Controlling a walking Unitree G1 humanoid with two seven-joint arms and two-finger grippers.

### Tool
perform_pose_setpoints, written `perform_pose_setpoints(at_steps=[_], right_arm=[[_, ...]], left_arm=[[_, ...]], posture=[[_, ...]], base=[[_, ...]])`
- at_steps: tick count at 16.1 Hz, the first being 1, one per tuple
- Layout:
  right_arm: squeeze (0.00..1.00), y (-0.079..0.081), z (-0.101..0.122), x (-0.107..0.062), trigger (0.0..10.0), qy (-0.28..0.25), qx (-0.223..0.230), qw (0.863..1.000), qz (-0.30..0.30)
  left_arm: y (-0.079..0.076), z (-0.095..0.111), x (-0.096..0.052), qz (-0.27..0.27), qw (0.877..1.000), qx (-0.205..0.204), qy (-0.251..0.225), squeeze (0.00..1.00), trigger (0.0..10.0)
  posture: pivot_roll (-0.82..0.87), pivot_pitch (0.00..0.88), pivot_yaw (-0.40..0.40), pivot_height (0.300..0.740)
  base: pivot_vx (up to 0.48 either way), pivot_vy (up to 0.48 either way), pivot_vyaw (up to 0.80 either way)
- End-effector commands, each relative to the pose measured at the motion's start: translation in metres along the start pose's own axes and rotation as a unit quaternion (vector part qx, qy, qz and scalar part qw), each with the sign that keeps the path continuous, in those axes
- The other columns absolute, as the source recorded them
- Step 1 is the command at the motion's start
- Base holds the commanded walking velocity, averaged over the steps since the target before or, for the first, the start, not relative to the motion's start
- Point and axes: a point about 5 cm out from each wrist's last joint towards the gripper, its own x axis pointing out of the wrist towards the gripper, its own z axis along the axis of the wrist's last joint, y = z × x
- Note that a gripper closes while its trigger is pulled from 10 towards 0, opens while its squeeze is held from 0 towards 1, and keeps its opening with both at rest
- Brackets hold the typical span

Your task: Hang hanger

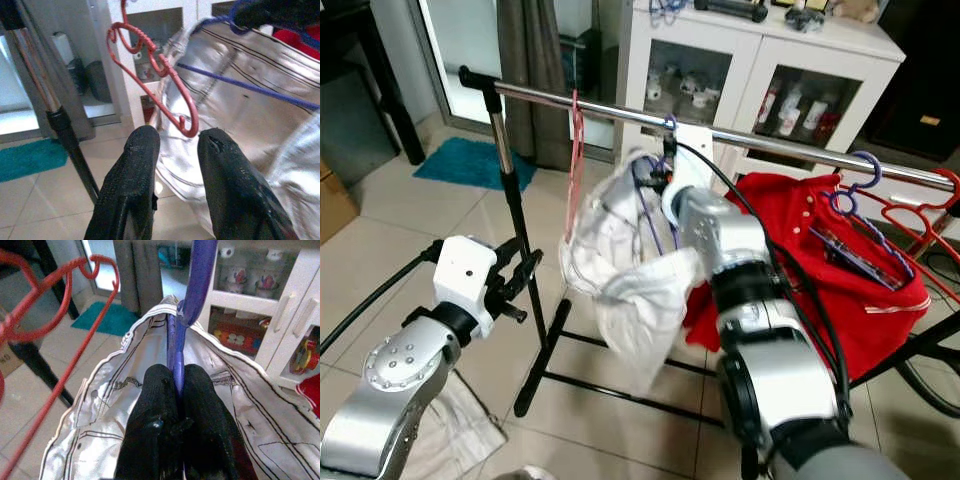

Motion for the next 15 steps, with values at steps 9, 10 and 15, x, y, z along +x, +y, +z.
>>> perform_pose_setpoints(at_steps=[9,10,15], right_arm=[[0.0,0.001,0.021,0.01,10.0,-0.007,-0.001,0.999,-0.033],[0.0,0.002,0.012,0.012,10.0,0.016,0.017,0.999,-0.034],[0.0,0.003,0.004,0.014,10.0,0.035,0.037,0.998,-0.023]], left_arm=[[-0.006,0.003,0.002,-0.037,0.999,0.005,-0.002,0.0,10.0],[-0.008,0.003,0.002,-0.046,0.999,0.006,0.001,0.0,10.0],[-0.01,0.003,0.001,-0.057,0.998,0.008,0.0,0.0,10.0]], posture=[[0.12,0.032,-0.072,0.74],[0.13,0.027,-0.072,0.74],[0.14,0.01,-0.076,0.74]], base=[[0.0,0.0,0.0],[0.0,0.0,0.0],[0.0,0.0,0.0]])
